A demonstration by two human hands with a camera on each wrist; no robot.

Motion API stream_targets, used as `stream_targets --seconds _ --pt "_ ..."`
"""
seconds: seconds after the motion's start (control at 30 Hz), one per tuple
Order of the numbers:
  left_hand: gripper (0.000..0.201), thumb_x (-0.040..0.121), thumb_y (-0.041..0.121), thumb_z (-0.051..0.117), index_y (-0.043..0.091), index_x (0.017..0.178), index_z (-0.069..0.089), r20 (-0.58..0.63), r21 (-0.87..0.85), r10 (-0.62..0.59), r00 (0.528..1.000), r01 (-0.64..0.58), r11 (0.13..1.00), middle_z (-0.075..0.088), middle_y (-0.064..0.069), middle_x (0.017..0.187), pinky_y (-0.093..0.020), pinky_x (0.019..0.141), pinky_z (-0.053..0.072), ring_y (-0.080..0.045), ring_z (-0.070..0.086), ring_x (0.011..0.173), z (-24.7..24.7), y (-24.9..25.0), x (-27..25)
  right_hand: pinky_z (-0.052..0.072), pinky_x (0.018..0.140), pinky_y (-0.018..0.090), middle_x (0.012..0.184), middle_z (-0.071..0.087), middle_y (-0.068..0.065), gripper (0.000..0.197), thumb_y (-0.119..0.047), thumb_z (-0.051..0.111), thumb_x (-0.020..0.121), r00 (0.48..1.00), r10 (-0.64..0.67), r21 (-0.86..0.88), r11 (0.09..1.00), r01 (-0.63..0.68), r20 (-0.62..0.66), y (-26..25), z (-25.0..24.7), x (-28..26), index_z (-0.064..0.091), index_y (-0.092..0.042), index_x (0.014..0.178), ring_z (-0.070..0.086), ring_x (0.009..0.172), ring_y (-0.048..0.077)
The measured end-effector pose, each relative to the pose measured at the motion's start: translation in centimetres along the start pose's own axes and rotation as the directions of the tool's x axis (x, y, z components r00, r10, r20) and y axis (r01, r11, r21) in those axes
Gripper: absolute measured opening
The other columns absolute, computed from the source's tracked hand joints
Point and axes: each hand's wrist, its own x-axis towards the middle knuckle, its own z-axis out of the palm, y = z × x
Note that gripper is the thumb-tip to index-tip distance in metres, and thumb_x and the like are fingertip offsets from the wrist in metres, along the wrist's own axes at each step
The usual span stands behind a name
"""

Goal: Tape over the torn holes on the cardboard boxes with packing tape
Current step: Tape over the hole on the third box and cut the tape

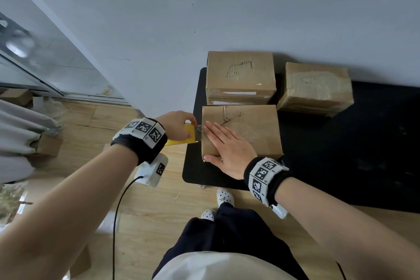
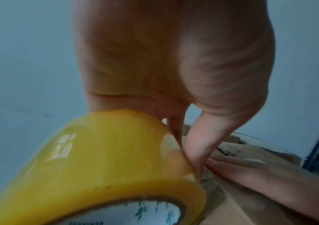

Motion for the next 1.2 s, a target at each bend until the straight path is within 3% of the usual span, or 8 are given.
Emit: stream_targets --seconds 0.2,0.4,0.53,0.67,0.83,0.97,1.1,1.2 --pt "0.042 0.085 0.022 0.057 0.029 0.126 0.048 0.020 0.089 -0.023 1.000 0.021 0.996 0.052 -0.004 0.128 -0.031 0.087 0.040 -0.022 0.050 0.112 0.2 0.0 0.2 -0.007 0.118 0.027 0.160 -0.010 -0.003 0.074 -0.055 0.028 0.098 1.000 -0.007 -0.015 1.000 0.007 -0.005 0.0 -0.1 -0.1 -0.004 -0.017 0.153 -0.006 0.147 0.011" --pt "0.037 0.083 0.023 0.060 0.031 0.118 0.050 0.025 0.031 0.001 1.000 -0.002 1.000 0.058 -0.005 0.114 -0.038 0.090 0.047 -0.021 0.053 0.096 -0.1 -0.6 -0.2 -0.009 0.117 0.027 0.160 -0.011 -0.001 0.072 -0.054 0.025 0.099 1.000 -0.024 -0.072 0.997 0.023 -0.008 0.1 0.0 -0.2 -0.007 -0.018 0.152 -0.007 0.147 0.013" --pt "0.028 0.083 0.023 0.061 0.029 0.110 0.055 0.030 -0.006 0.032 0.999 -0.032 0.999 0.056 -0.002 0.103 -0.032 0.085 0.044 -0.020 0.052 0.092 -0.9 -0.6 -0.6 -0.009 0.116 0.029 0.159 -0.016 -0.001 0.073 -0.054 0.025 0.099 1.000 -0.009 -0.083 0.997 0.011 0.022 0.1 -0.1 -0.1 -0.011 -0.018 0.151 -0.010 0.147 0.012" --pt "0.026 0.083 0.023 0.062 0.030 0.108 0.058 0.066 -0.042 0.068 0.995 -0.065 0.997 0.051 -0.001 0.099 -0.032 0.090 0.042 -0.019 0.049 0.093 -2.1 -0.3 -1.1 -0.013 0.113 0.027 0.159 -0.017 0.000 0.077 -0.050 0.034 0.099 0.999 -0.005 -0.103 0.995 0.009 0.041 -0.2 -0.4 -0.2 -0.013 -0.017 0.151 -0.011 0.147 0.013" --pt "0.022 0.081 0.022 0.064 0.032 0.098 0.055 0.008 0.011 -0.016 1.000 0.016 1.000 0.051 0.000 0.092 -0.029 0.080 0.040 -0.019 0.050 0.088 -2.8 -2.1 -2.2 -0.010 0.116 0.029 0.158 -0.021 0.001 0.079 -0.048 0.033 0.099 0.998 0.011 -0.147 0.989 -0.001 0.070 0.3 -1.3 -1.4 -0.017 -0.014 0.150 -0.013 0.147 0.014" --pt "0.023 0.083 0.023 0.063 0.035 0.100 0.054 0.007 -0.063 0.000 1.000 0.001 0.998 0.053 -0.001 0.094 -0.028 0.079 0.040 -0.019 0.052 0.086 -3.1 -3.0 -3.4 -0.014 0.113 0.025 0.158 -0.019 0.000 0.079 -0.046 0.036 0.099 0.999 0.030 -0.084 0.996 -0.029 0.022 1.0 -1.4 -2.4 -0.015 -0.013 0.150 -0.013 0.147 0.013" --pt "0.024 0.085 0.023 0.064 0.035 0.102 0.054 -0.029 -0.156 0.093 0.995 -0.097 0.983 0.057 -0.003 0.097 -0.026 0.079 0.041 -0.014 0.053 0.083 -2.8 -2.0 -4.1 -0.005 0.116 0.022 0.161 0.004 0.000 0.064 -0.040 0.036 0.101 0.994 0.053 0.121 0.992 -0.041 -0.091 0.9 -2.5 -3.2 0.011 -0.012 0.153 0.002 0.148 0.012" --pt "0.025 0.085 0.025 0.063 0.036 0.105 0.053 -0.051 -0.176 0.142 0.989 -0.149 0.973 0.059 -0.002 0.096 -0.023 0.076 0.044 -0.013 0.055 0.082 -3.1 -0.6 -4.4 0.029 0.112 0.032 0.145 0.043 0.001 0.050 -0.047 0.040 0.098 0.971 0.190 0.404 0.907 -0.117 -0.147 0.3 -4.7 -2.6 0.049 -0.014 0.135 0.039 0.133 0.016"
